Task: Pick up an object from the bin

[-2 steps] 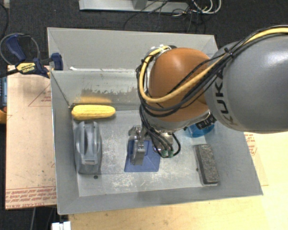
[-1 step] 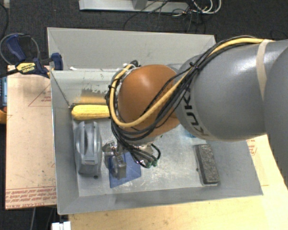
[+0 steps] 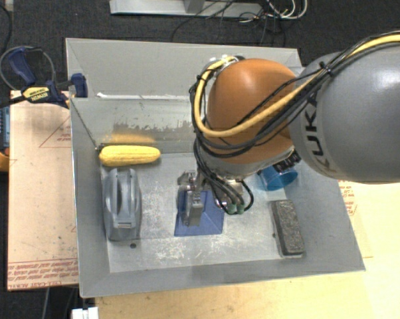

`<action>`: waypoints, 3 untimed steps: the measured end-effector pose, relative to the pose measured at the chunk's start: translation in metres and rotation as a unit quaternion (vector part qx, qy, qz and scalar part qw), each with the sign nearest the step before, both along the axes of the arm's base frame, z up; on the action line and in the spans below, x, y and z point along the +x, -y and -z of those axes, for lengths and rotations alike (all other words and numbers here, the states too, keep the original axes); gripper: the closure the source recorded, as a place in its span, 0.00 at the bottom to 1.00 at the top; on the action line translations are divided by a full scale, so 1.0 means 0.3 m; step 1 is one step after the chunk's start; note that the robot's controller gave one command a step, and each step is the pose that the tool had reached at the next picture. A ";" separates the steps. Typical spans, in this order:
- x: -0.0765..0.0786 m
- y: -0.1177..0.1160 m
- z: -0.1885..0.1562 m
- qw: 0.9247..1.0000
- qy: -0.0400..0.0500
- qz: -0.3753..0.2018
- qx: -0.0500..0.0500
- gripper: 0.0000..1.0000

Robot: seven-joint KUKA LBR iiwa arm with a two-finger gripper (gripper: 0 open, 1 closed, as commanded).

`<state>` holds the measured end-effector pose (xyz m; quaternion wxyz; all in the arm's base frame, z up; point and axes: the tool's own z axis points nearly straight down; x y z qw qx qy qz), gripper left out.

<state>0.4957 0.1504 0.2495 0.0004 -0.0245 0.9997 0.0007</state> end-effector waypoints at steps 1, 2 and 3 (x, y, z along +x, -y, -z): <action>0.001 -0.115 -0.243 0.986 -0.002 -0.166 0.002 0.00; 0.009 -0.010 -0.240 1.000 -0.001 -0.014 0.000 0.00; 0.022 -0.001 -0.251 1.000 0.000 -0.024 0.001 0.00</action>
Offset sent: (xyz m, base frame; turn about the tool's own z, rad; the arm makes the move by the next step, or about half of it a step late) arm 0.0026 -0.0031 0.0689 -0.0185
